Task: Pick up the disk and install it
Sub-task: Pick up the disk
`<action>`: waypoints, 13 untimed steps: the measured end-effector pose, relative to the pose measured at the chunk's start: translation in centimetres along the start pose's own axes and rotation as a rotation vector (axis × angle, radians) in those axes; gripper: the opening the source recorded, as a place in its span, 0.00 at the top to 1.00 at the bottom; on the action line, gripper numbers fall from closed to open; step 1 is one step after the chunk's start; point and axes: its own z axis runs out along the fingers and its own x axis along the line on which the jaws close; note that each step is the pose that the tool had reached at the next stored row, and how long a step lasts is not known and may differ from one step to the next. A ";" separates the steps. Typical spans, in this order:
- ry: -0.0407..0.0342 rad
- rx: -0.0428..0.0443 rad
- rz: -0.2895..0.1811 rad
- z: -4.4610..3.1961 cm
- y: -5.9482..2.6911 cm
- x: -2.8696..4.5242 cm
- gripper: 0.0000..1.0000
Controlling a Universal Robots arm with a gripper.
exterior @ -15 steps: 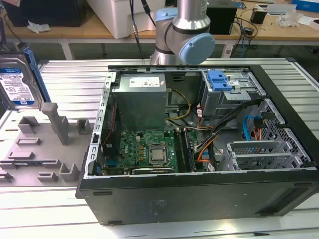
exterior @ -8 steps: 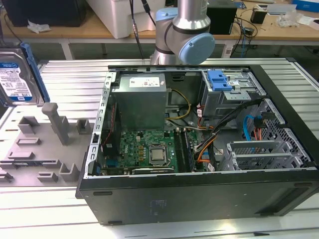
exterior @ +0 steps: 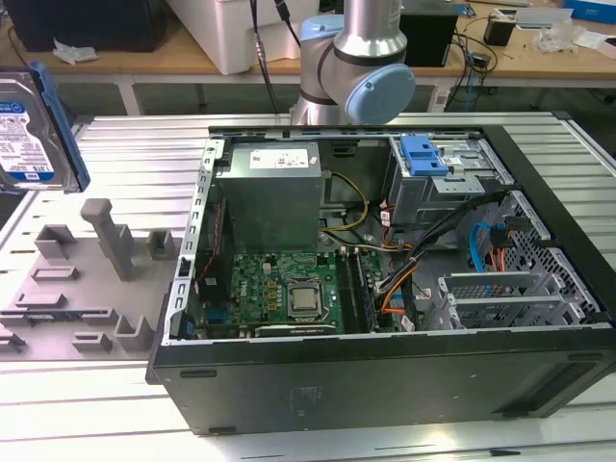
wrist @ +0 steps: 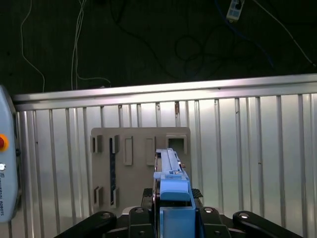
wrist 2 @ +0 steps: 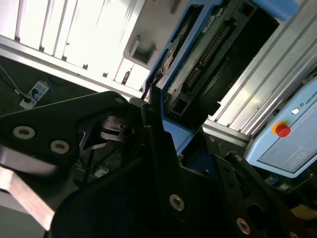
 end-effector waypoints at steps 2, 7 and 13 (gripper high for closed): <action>-0.0001 0.0000 0.000 -0.58 -0.01 0.07 0.63; 0.0000 0.0000 0.000 -1.81 -0.01 0.22 0.63; 0.0000 0.0001 0.000 -3.41 -0.02 0.41 0.63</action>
